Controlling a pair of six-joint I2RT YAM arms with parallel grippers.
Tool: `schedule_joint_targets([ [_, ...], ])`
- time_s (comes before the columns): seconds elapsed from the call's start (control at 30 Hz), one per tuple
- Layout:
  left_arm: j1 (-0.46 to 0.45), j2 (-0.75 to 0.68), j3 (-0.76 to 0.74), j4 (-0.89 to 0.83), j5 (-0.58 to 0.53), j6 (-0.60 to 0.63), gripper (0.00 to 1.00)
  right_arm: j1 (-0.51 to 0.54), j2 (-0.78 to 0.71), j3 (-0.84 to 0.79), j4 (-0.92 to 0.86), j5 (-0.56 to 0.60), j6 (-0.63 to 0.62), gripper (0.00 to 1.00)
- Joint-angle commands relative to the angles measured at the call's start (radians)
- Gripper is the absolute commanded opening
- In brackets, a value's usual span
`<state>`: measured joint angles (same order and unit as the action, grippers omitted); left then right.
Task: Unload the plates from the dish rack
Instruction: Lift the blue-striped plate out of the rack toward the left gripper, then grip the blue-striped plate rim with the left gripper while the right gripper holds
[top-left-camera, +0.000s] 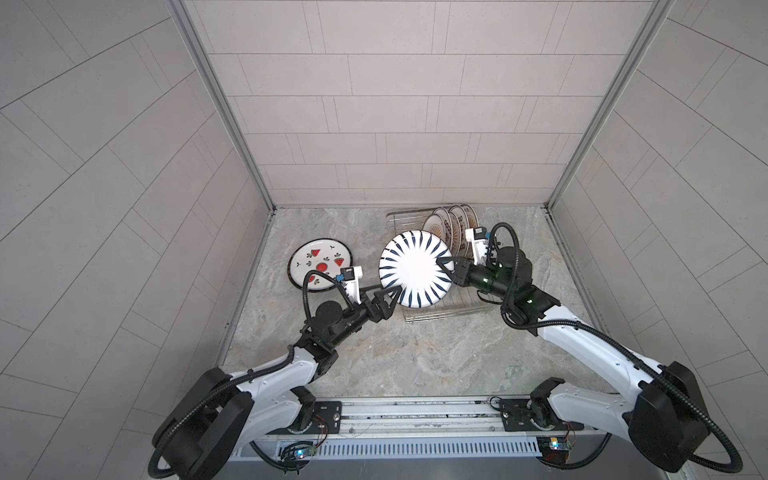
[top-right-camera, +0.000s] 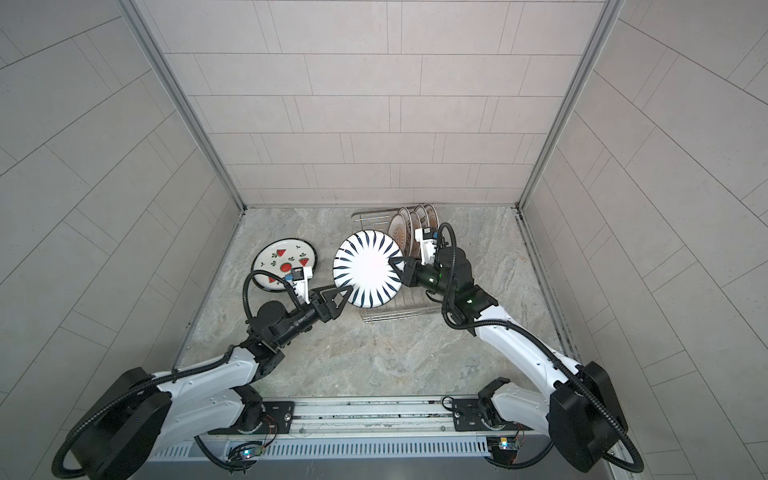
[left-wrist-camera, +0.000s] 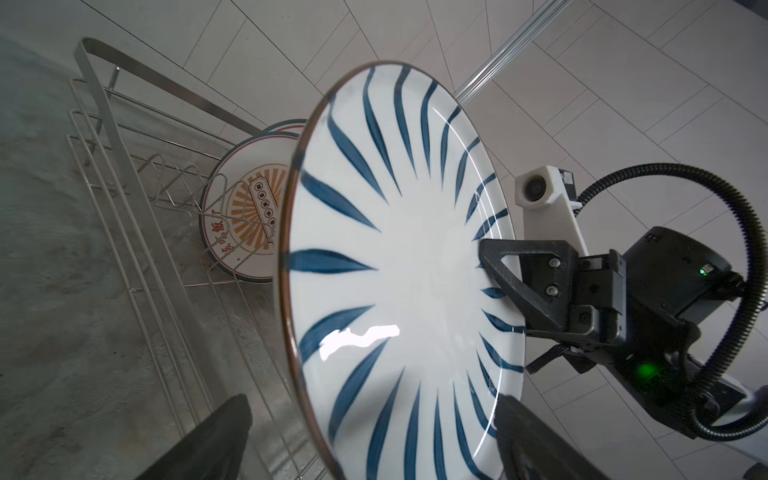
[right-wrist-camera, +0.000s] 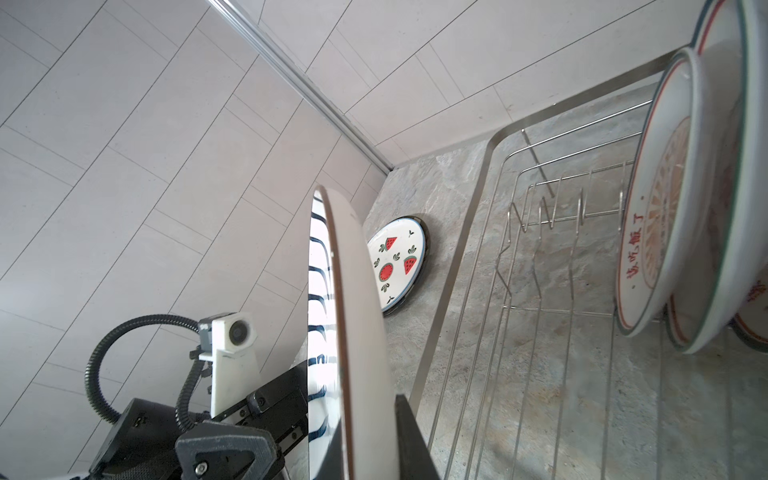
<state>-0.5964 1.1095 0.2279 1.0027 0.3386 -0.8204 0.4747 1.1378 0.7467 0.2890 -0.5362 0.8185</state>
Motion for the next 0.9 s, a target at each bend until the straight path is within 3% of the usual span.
schedule_joint_targets([
  [0.0,-0.004,0.019,0.031,0.134,0.037,-0.056,0.94,0.011,-0.060,0.015,0.183,-0.044,0.041,0.10],
  [0.17,-0.004,-0.004,-0.005,0.224,0.039,-0.124,0.91,0.022,-0.036,0.004,0.229,-0.062,0.060,0.11],
  [0.3,-0.004,-0.030,-0.008,0.197,0.035,-0.144,0.88,0.034,-0.010,0.006,0.257,-0.078,0.072,0.10],
  [0.53,-0.004,-0.015,-0.009,0.232,0.049,-0.175,0.63,0.062,0.008,0.000,0.279,-0.077,0.068,0.10],
  [0.87,-0.004,-0.017,-0.026,0.261,0.043,-0.209,0.38,0.062,0.021,0.003,0.267,-0.068,0.056,0.10],
])
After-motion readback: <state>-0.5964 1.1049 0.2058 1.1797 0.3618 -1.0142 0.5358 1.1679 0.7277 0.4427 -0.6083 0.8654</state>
